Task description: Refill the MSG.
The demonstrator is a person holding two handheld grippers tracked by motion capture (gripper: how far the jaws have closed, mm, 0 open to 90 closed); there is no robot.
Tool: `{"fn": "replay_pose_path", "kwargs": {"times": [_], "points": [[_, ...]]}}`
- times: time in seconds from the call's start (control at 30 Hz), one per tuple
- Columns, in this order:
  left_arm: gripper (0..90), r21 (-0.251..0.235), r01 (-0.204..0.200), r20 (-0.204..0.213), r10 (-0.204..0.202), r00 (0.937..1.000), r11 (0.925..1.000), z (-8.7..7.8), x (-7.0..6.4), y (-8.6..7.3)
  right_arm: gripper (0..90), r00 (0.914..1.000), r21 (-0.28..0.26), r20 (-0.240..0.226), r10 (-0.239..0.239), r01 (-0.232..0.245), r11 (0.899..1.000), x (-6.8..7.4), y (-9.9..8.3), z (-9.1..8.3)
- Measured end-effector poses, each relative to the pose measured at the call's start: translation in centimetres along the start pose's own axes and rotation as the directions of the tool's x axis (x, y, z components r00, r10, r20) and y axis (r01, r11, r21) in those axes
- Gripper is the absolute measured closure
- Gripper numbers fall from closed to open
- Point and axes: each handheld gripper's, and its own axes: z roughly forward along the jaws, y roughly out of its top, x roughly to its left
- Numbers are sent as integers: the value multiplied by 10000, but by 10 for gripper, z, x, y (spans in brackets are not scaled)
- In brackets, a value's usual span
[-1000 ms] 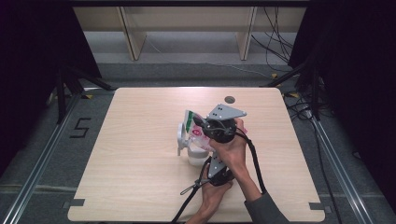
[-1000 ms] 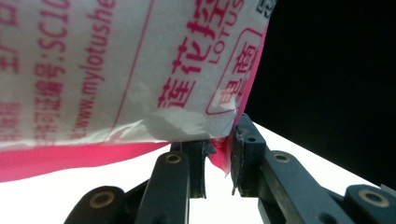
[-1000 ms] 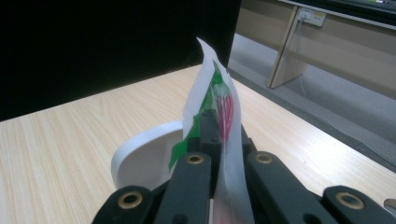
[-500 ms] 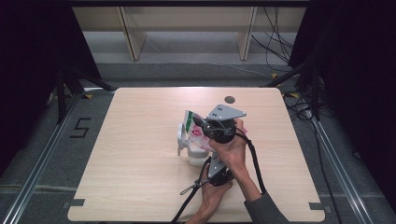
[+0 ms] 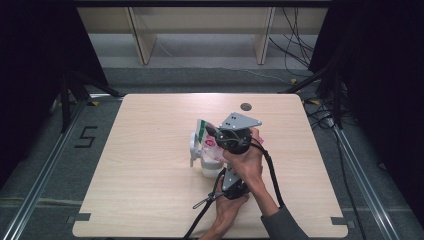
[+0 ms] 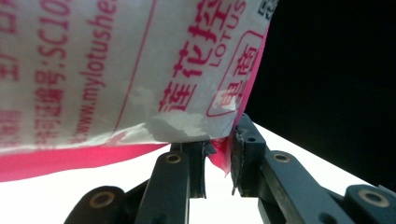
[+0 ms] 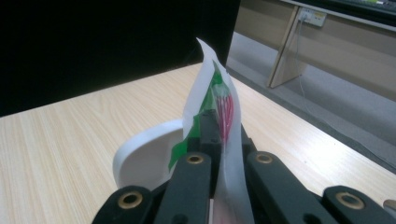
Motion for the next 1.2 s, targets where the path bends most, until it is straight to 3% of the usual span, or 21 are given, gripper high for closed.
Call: {"fn": "replay_pose_path", "kwargs": {"times": [0.1,0.13,0.2,0.27,0.3,0.33,0.4,0.53,0.6,0.67,0.83,1.03,1.2], "points": [[771,-93,197,102,-196,9998,9998,2,-1,-2,899,9996,-121,176,-228,230,9997,-1,0,1],[772,13,164,93,-164,9998,9999,1,0,-2,899,10000,99,73,-44,43,9999,-1,-1,1],[772,-122,180,170,-177,9997,9998,2,0,-1,899,9999,42,-20,157,-157,9999,0,-2,2],[772,-153,138,192,-135,9997,9998,2,0,0,899,9999,-15,46,109,-109,9999,1,-1,0],[772,-179,160,196,-156,9997,9997,2,0,0,899,9994,-195,243,-245,249,9995,0,0,1],[772,-152,207,177,-205,9996,9997,3,0,-1,899,10000,51,56,-37,37,10000,1,0,0],[772,-87,138,163,-136,9998,9999,2,1,-1,899,10000,130,31,-65,65,9999,-1,-1,1],[772,-144,106,140,-104,9998,9998,3,0,-1,899,9999,-7,-119,36,-36,10000,-1,0,0],[772,-109,131,127,-130,9998,9999,3,0,-2,899,9999,-4,80,62,-62,10000,0,-1,1],[772,-131,137,129,-135,9998,9998,3,0,-1,899,9999,74,-89,121,-121,9999,-1,-2,2],[772,-162,215,177,-213,9996,9996,3,0,-1,899,9999,-55,98,-88,88,9999,0,0,0],[772,-214,130,163,-126,9998,9997,3,0,0,899,9999,12,-100,55,-55,10000,0,0,0],[772,-153,118,135,-116,9998,9998,4,1,0,900,9999,34,37,126,-127,9999,-1,0,1]]}}
